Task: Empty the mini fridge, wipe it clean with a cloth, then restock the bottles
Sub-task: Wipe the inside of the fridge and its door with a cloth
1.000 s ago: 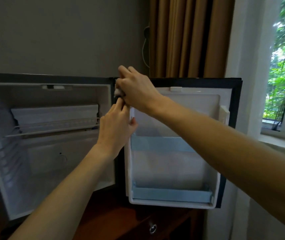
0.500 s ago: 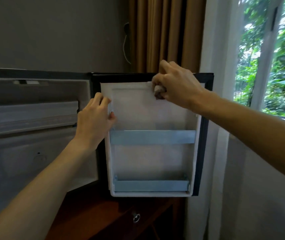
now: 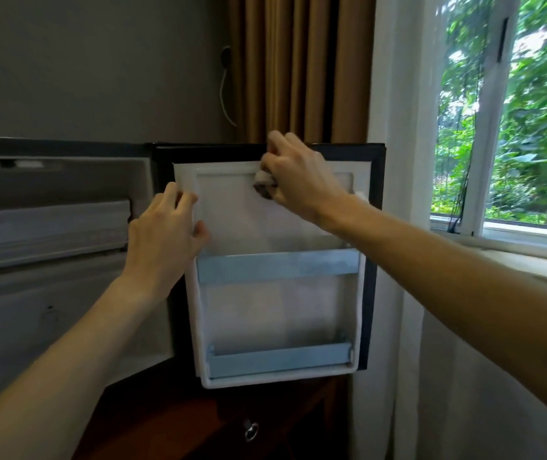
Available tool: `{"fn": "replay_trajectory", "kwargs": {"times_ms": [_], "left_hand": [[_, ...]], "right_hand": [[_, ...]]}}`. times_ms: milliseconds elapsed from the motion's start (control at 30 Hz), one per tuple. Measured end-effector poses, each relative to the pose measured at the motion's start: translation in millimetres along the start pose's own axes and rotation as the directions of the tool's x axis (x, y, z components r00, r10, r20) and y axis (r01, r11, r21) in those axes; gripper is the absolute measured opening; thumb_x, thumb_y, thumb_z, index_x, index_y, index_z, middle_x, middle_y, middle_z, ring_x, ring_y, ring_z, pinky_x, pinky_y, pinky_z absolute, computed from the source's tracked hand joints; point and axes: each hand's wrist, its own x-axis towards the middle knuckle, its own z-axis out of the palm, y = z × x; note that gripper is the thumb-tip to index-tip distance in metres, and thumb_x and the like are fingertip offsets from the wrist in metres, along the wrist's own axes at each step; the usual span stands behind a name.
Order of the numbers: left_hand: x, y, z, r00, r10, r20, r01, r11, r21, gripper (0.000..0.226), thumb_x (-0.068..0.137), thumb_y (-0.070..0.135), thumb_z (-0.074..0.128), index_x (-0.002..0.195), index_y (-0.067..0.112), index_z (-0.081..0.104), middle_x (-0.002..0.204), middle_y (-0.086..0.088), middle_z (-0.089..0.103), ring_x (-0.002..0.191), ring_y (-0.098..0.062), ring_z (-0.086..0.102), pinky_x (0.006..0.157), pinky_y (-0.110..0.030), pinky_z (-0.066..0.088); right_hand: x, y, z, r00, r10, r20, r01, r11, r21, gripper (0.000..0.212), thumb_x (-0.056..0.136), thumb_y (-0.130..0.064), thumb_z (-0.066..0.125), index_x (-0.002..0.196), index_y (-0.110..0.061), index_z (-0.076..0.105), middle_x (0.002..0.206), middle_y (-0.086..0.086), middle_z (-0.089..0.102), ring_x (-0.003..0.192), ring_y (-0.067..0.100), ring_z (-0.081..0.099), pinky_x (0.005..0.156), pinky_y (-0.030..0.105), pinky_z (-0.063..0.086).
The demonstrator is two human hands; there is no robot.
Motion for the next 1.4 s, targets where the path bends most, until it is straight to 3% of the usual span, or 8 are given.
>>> {"fn": "replay_trajectory", "kwargs": {"times_ms": [67,267,433,533,767,1033,1200,1400], "left_hand": [[0.7,-0.3,-0.3,1.000,0.016,0.010,-0.017,1.000,0.019,0.040,0.090,0.026,0.070,0.124,0.009,0.058,0.112,-0.007,0.051,0.091,-0.024,0.057,0.060,-0.038,0.052],[2.7,3.4,0.2,0.999,0.042,0.005,-0.042,0.998,0.042,0.038,0.090,0.024,0.069,0.123,0.011,0.056,0.106,-0.007,0.053,0.086,-0.022,0.055,0.057,-0.030,0.047],[2.9,4.1,-3.6,0.999,0.031,0.017,-0.033,0.997,0.071,0.035,0.087,0.023,0.071,0.116,0.009,0.059,0.106,-0.008,0.053,0.088,-0.025,0.056,0.055,-0.034,0.047],[2.2,4.3,-2.6,1.000,0.012,0.028,-0.014,0.996,0.083,0.037,0.086,0.023,0.072,0.117,0.007,0.060,0.110,-0.009,0.052,0.092,-0.027,0.057,0.056,-0.035,0.046],[1.8,5.8,-4.5,0.999,-0.007,0.033,0.005,0.998,0.064,0.039,0.087,0.023,0.072,0.121,0.008,0.060,0.113,-0.006,0.052,0.095,-0.024,0.056,0.058,-0.033,0.048],[0.1,0.9,-1.4,1.000,0.008,0.010,-0.008,1.000,0.016,0.047,0.089,0.021,0.072,0.130,0.007,0.053,0.120,-0.008,0.057,0.095,-0.023,0.059,0.062,-0.031,0.055],[-1.1,1.5,-2.6,1.000,0.018,0.001,-0.018,1.000,0.021,0.037,0.088,0.023,0.071,0.120,0.011,0.058,0.107,-0.006,0.053,0.088,-0.021,0.054,0.058,-0.029,0.047],[-1.1,3.4,-2.6,1.000,-0.010,0.018,0.010,1.000,0.015,0.040,0.089,0.023,0.071,0.125,0.007,0.060,0.113,-0.008,0.053,0.093,-0.025,0.057,0.061,-0.035,0.052]], "right_hand": [[13.8,-16.1,7.0,1.000,0.000,-0.021,0.001,1.000,0.020,0.026,0.090,-0.024,0.065,0.108,-0.005,0.066,0.124,0.011,0.053,0.102,0.022,0.050,0.075,0.029,0.049],[40.7,-57.0,30.4,0.986,-0.146,-0.077,0.150,0.987,0.054,0.031,0.091,-0.026,0.065,0.116,-0.008,0.063,0.125,0.012,0.054,0.106,0.021,0.052,0.079,0.026,0.049],[29.4,-47.0,27.5,0.985,-0.160,-0.061,0.148,0.975,-0.167,0.033,0.092,-0.021,0.052,0.120,-0.005,0.060,0.127,0.020,0.054,0.109,0.035,0.053,0.087,0.044,0.048],[4.0,-15.3,15.2,0.991,-0.130,-0.037,0.117,0.962,-0.246,0.038,0.090,-0.028,0.059,0.122,-0.009,0.060,0.135,0.018,0.050,0.114,0.037,0.050,0.084,0.047,0.049],[8.6,-6.8,3.0,1.000,0.029,-0.010,-0.030,0.999,-0.043,0.049,0.080,-0.022,0.078,0.123,-0.016,0.056,0.134,0.015,0.043,0.100,0.028,0.052,0.078,0.038,0.056],[64.2,-85.9,27.9,0.992,-0.116,-0.057,0.120,0.988,0.093,0.028,0.093,-0.029,0.064,0.116,-0.013,0.063,0.138,0.014,0.047,0.103,0.028,0.053,0.081,0.029,0.049],[40.7,-55.0,13.9,0.993,-0.119,0.006,0.119,0.993,-0.013,0.031,0.091,-0.027,0.064,0.117,-0.011,0.063,0.139,0.012,0.045,0.107,0.031,0.051,0.081,0.032,0.051],[-11.3,12.1,-12.3,0.998,-0.035,0.061,0.039,0.998,-0.057,0.038,0.084,-0.023,0.070,0.120,-0.015,0.061,0.130,0.009,0.047,0.096,0.025,0.050,0.080,0.033,0.049]]}}
